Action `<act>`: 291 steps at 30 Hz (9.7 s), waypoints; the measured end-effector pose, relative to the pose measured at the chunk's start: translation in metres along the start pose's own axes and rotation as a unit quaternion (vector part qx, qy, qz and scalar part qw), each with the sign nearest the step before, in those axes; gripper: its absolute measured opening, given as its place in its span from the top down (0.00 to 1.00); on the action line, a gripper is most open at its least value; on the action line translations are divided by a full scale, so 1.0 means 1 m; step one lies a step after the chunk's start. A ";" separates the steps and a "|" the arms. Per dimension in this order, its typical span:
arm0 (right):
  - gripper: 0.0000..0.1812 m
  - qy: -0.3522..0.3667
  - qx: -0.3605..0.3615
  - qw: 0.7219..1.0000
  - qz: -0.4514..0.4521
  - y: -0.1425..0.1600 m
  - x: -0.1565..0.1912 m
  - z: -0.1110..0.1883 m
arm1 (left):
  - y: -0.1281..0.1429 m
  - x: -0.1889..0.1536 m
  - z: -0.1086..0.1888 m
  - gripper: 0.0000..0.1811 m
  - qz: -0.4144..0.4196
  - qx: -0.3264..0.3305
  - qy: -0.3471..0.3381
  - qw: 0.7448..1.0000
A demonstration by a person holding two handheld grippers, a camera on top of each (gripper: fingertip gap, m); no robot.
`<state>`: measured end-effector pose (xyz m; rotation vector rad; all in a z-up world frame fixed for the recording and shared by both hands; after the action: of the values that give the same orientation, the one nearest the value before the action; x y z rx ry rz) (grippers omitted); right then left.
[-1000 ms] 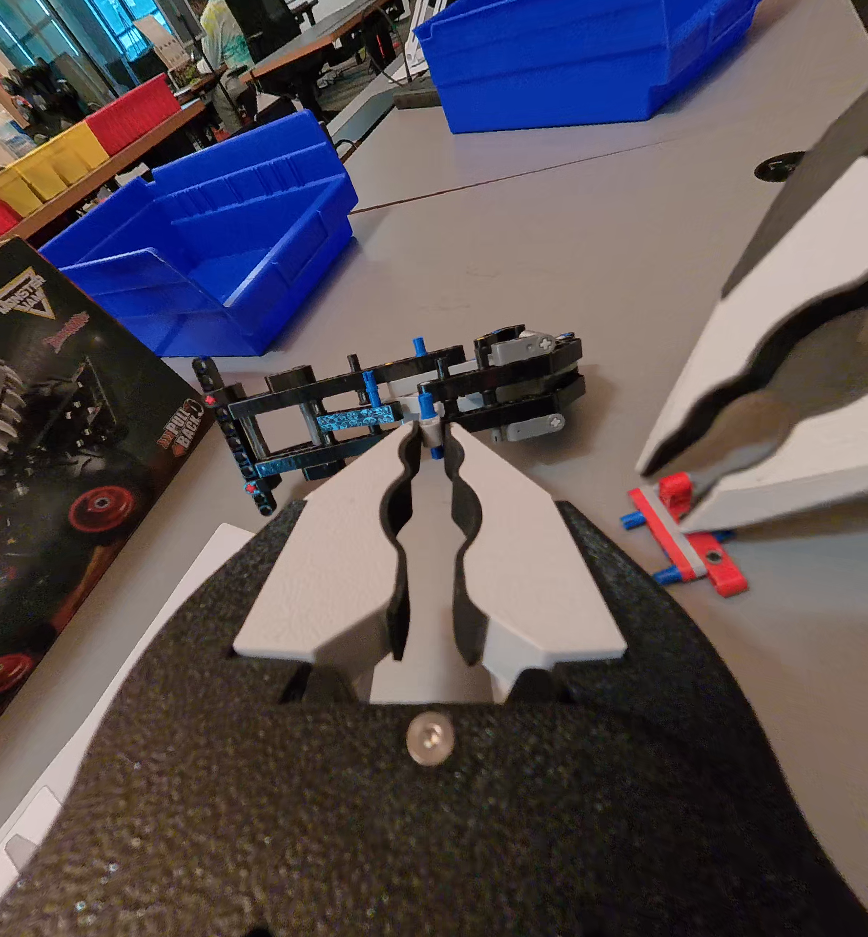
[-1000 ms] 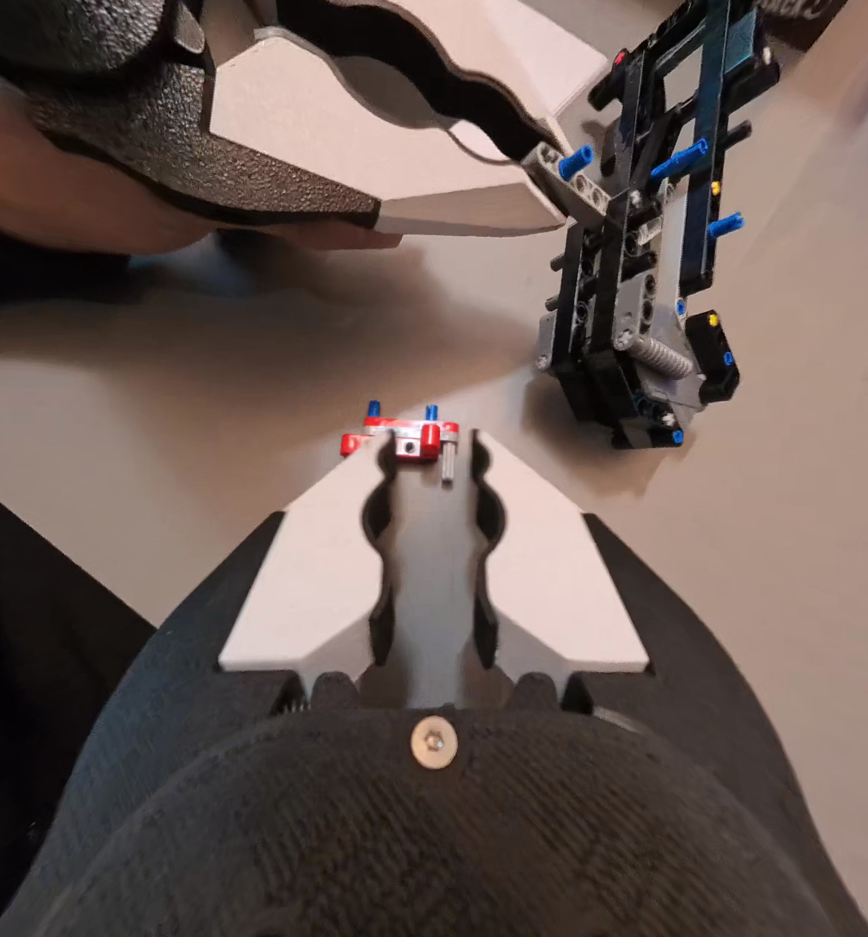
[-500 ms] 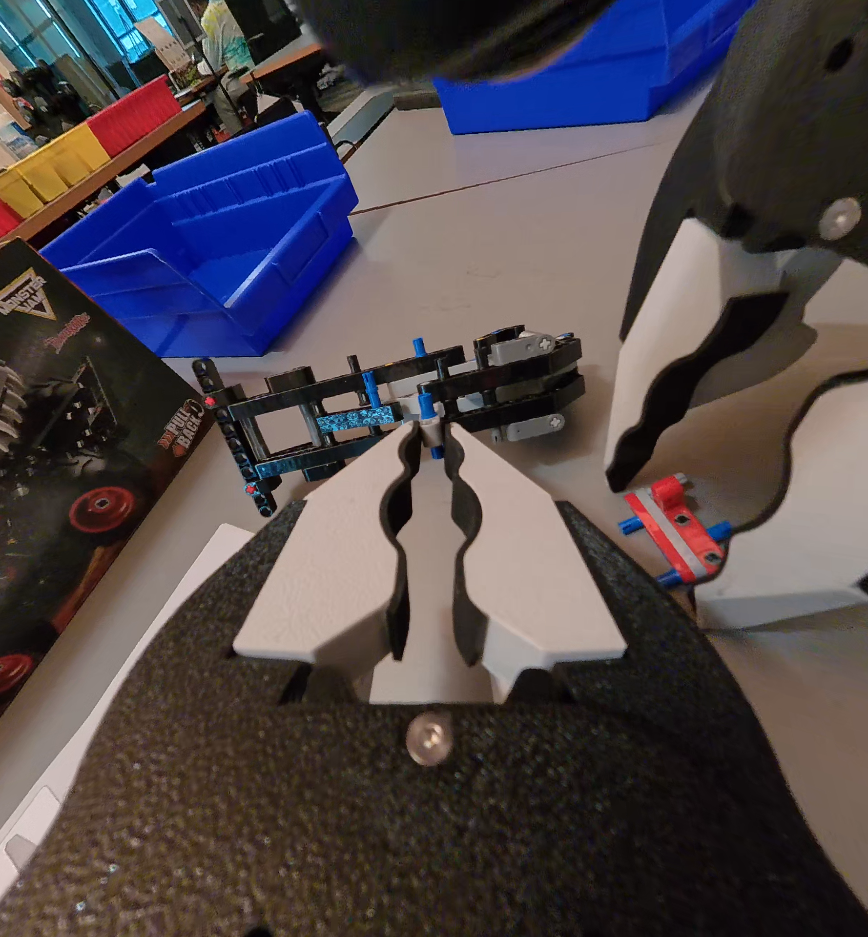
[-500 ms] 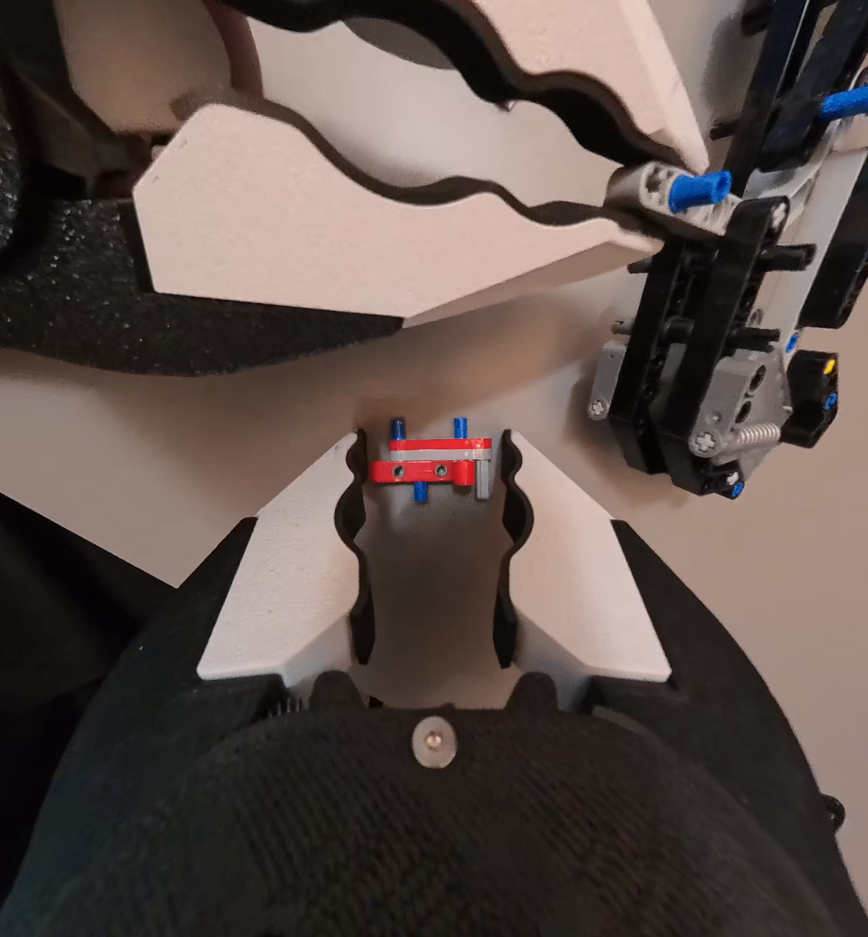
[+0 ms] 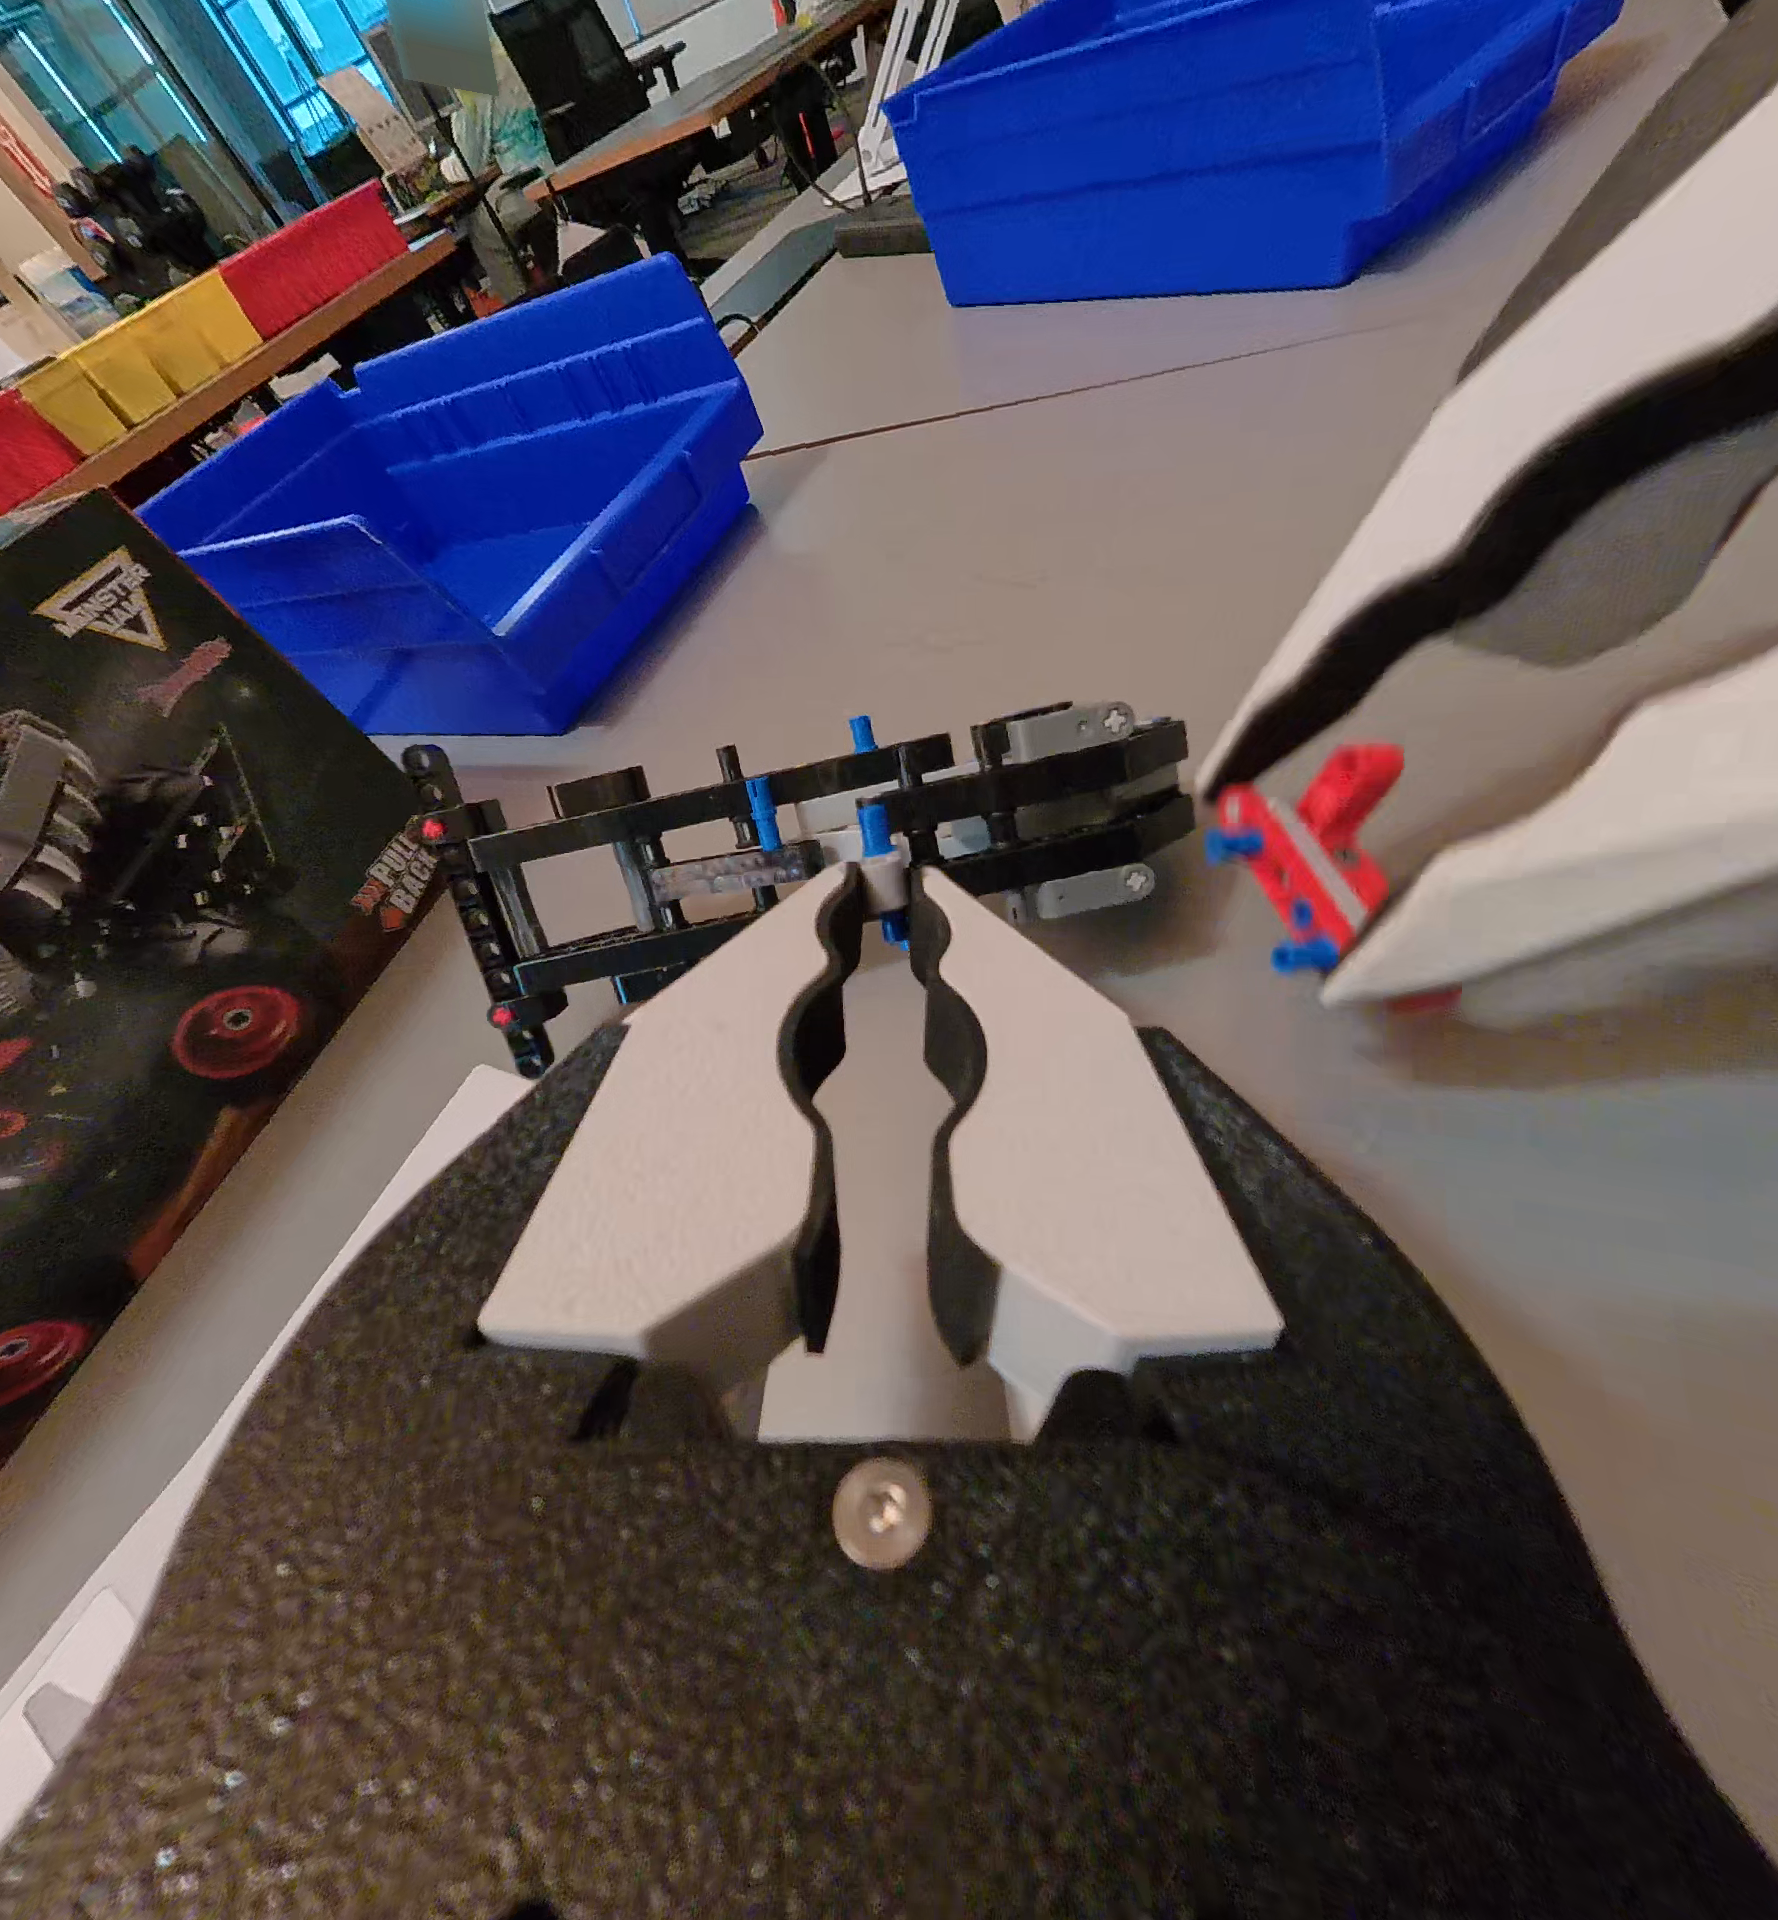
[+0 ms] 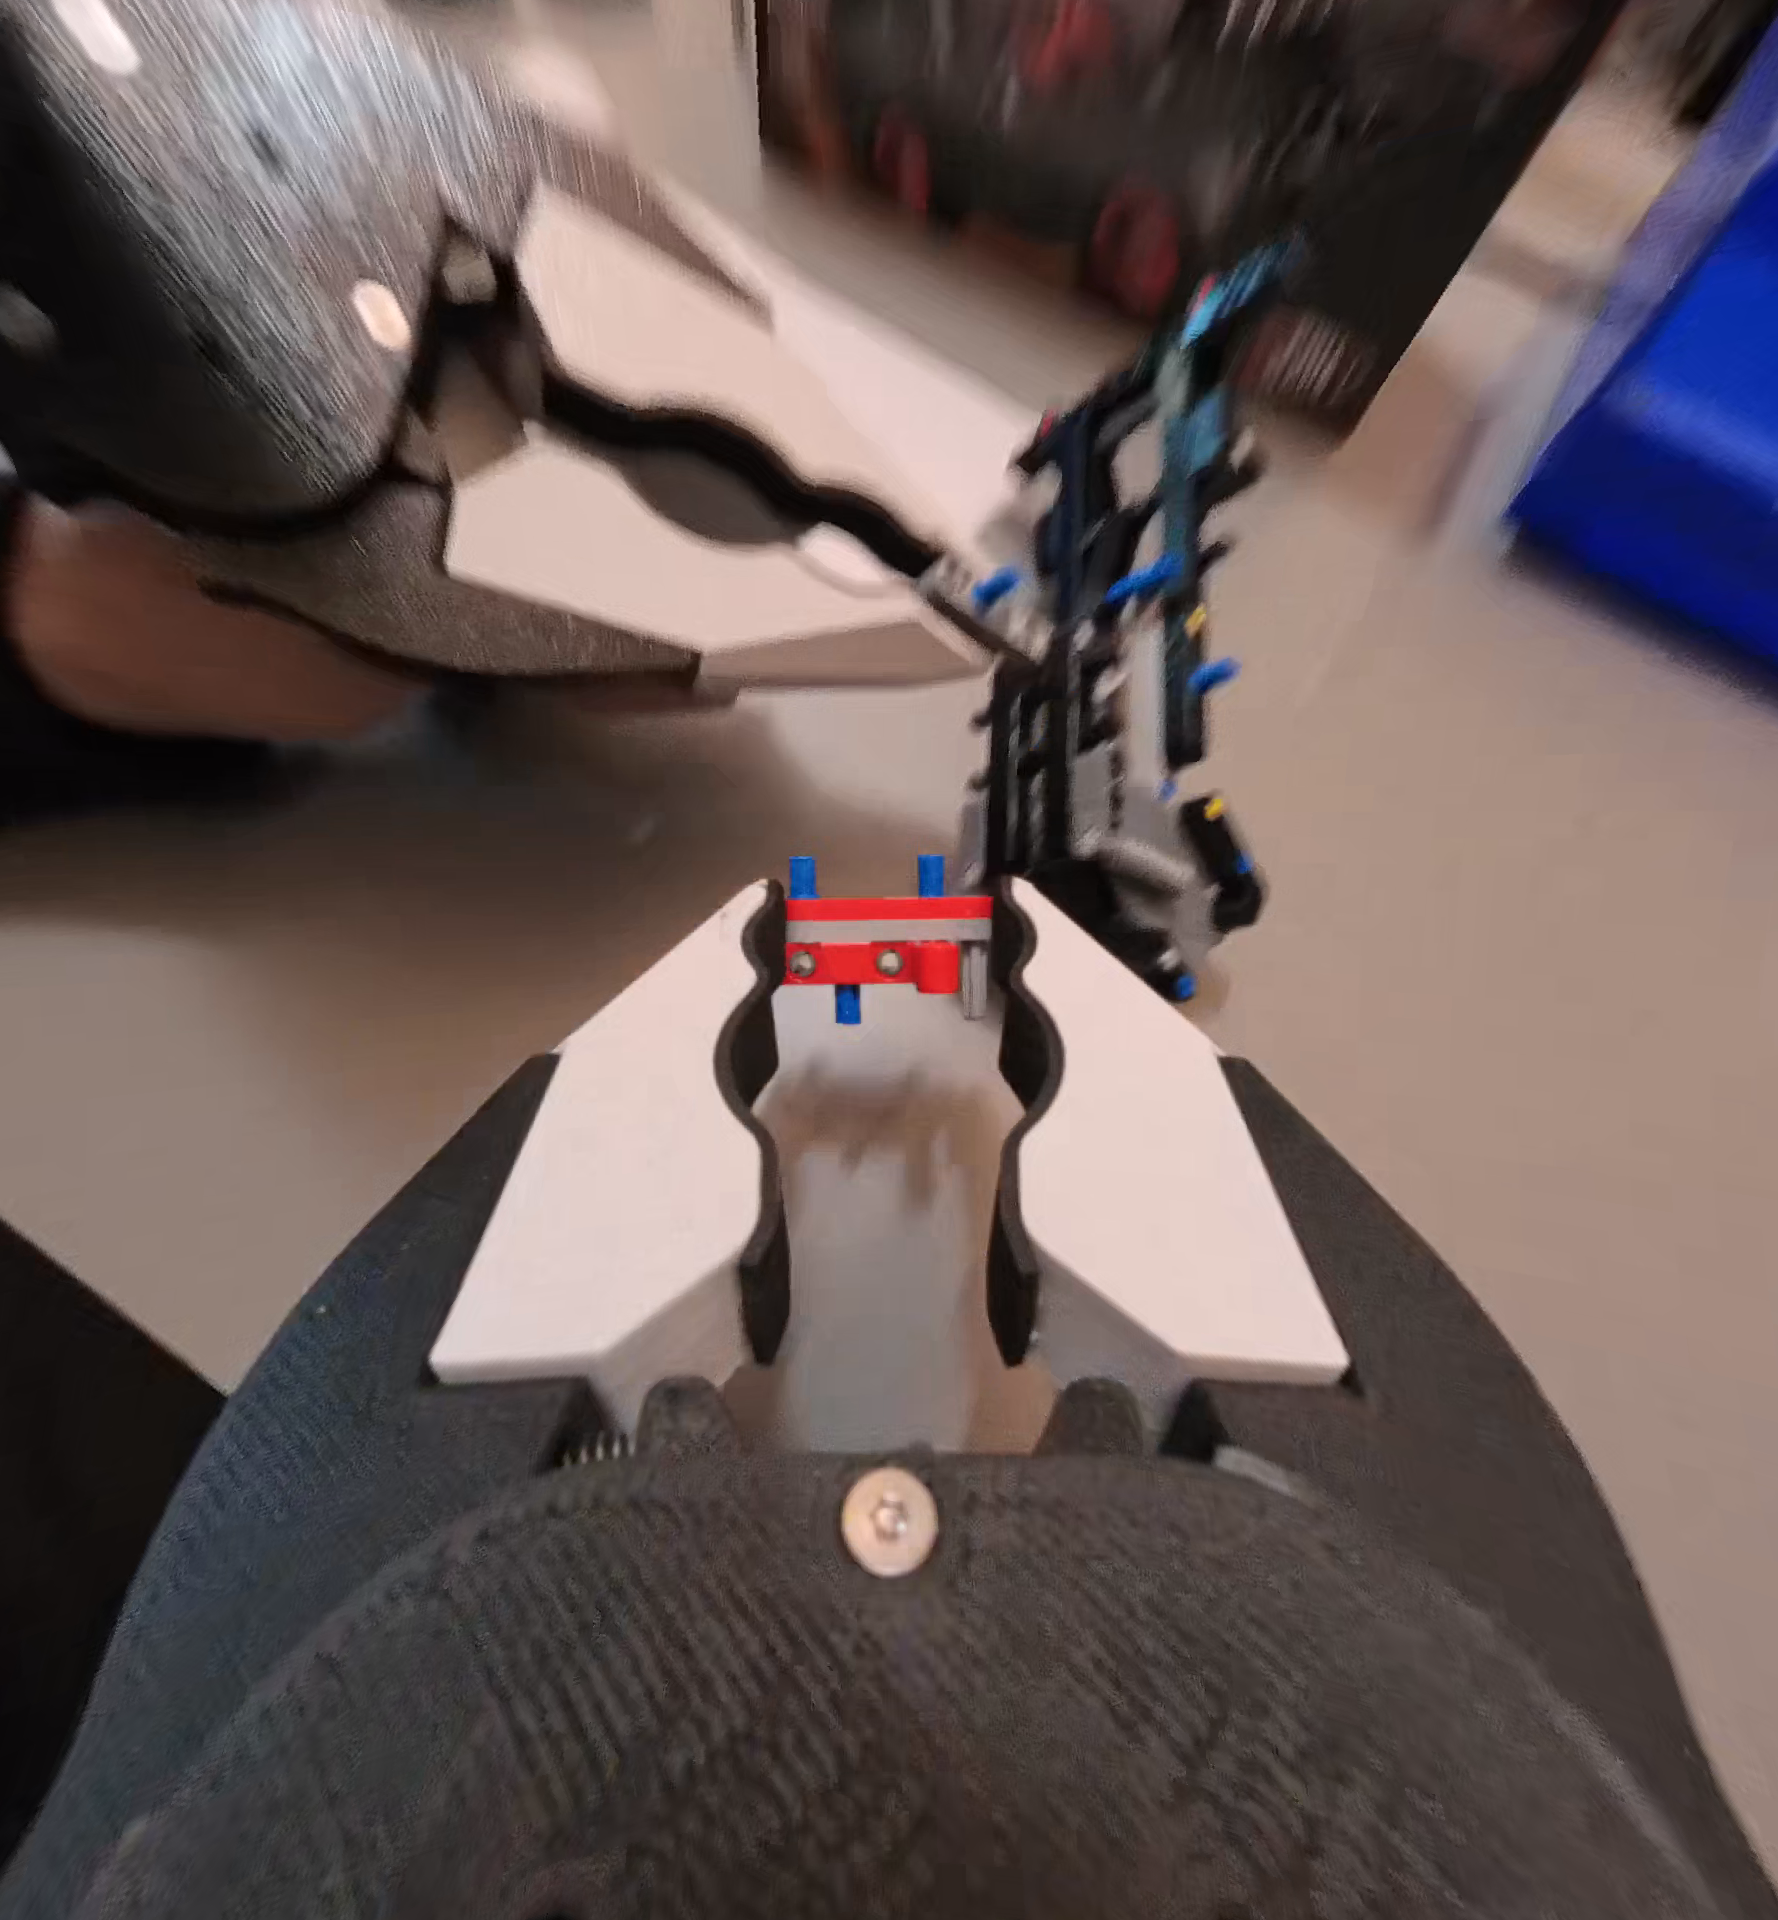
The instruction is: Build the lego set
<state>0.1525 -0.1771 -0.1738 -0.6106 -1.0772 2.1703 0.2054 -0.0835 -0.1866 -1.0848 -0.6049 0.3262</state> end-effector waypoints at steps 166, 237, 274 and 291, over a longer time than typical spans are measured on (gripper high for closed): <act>0.97 0.104 0.017 0.994 -0.023 0.054 -0.038 0.014 | 0.002 0.013 0.018 0.97 0.009 -0.032 -0.027 0.999; 0.74 0.048 -0.205 0.856 -0.472 0.027 -0.068 -0.002 | -0.017 0.018 0.050 1.00 -0.004 -0.071 -0.054 0.996; 0.97 -0.063 0.003 0.994 0.091 0.002 -0.083 -0.004 | 0.002 -0.045 0.092 0.93 0.133 -0.011 0.018 0.991; 0.97 -0.321 -0.399 0.803 -0.306 -0.051 0.013 0.037 | -0.092 0.007 0.095 0.88 0.083 -0.221 0.248 0.940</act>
<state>0.1368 -0.1631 -0.1127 0.2069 -2.2209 1.2762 0.1494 -0.0520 -0.0705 -1.5904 -0.1289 0.0487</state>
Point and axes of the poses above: each gripper's, where its closed fingertips meet, z back along the fingers, y out of its underside, x = y × z across the jaws, the point moved 6 cm from there along z, back along the fingers, and after that the axes turned 2 degrees about y, right-handed, at the moved point
